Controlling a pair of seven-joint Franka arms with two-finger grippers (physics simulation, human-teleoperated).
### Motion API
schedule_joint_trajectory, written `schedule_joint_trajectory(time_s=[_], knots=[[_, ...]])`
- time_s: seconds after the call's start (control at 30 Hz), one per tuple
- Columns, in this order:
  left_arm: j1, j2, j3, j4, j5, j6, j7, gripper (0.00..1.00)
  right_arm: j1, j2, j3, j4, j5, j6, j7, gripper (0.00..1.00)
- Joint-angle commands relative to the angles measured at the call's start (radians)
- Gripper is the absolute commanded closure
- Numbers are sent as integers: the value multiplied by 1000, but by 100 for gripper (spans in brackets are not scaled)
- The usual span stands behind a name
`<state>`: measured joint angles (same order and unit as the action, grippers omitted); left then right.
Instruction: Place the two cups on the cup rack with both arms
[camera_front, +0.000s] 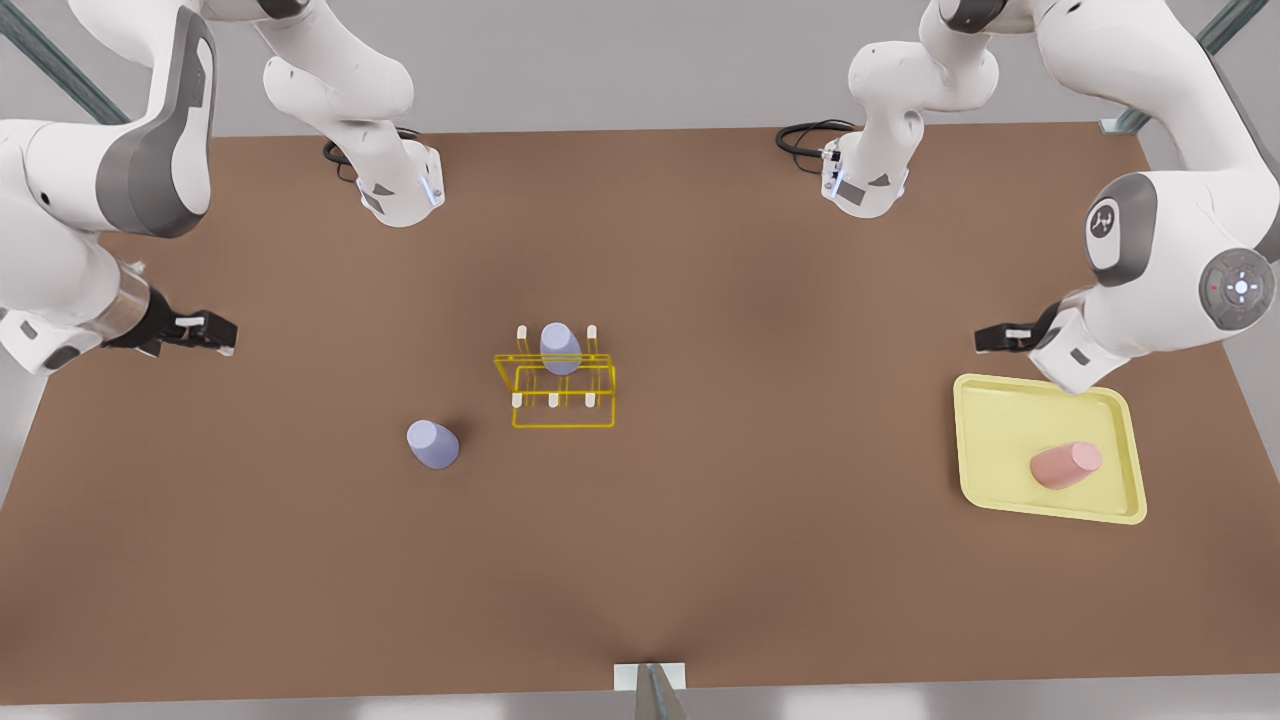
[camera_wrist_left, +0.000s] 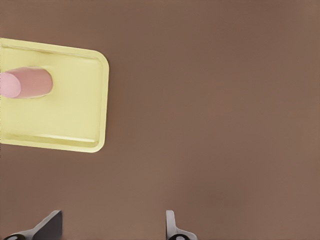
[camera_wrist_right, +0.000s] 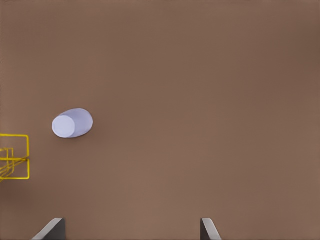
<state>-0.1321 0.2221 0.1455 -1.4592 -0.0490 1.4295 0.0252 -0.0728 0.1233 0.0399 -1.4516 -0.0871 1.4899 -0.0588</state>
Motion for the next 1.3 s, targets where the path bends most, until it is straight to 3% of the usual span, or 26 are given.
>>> schedule_joint_trajectory(time_s=[0.0,0.1,0.2,0.27,0.4,0.5,0.63,1.1,1.13,1.27], knots=[[-4,-1,8,0,-2,46,-10,0,-2,1,0,0,6,73,-44,0],[37,28,13,0,-6,55,16,0,10,39,8,4,-2,101,-30,0],[262,238,13,42,6,336,465,0,100,188,11,8,-36,229,-27,0],[385,421,11,194,3,377,686,0,136,272,12,5,-36,352,28,0],[388,465,11,136,6,572,760,0,194,352,12,-7,-36,503,128,0],[373,464,9,86,5,608,757,0,211,369,12,-124,-30,687,165,0],[367,497,9,68,1,660,756,0,217,369,14,-194,-22,774,171,0],[365,606,28,57,1,660,754,0,239,311,37,-443,15,849,191,0],[364,606,31,59,1,660,753,15,240,311,37,-451,15,860,191,0],[362,606,31,59,1,660,753,16,240,311,38,-481,17,875,191,0]])
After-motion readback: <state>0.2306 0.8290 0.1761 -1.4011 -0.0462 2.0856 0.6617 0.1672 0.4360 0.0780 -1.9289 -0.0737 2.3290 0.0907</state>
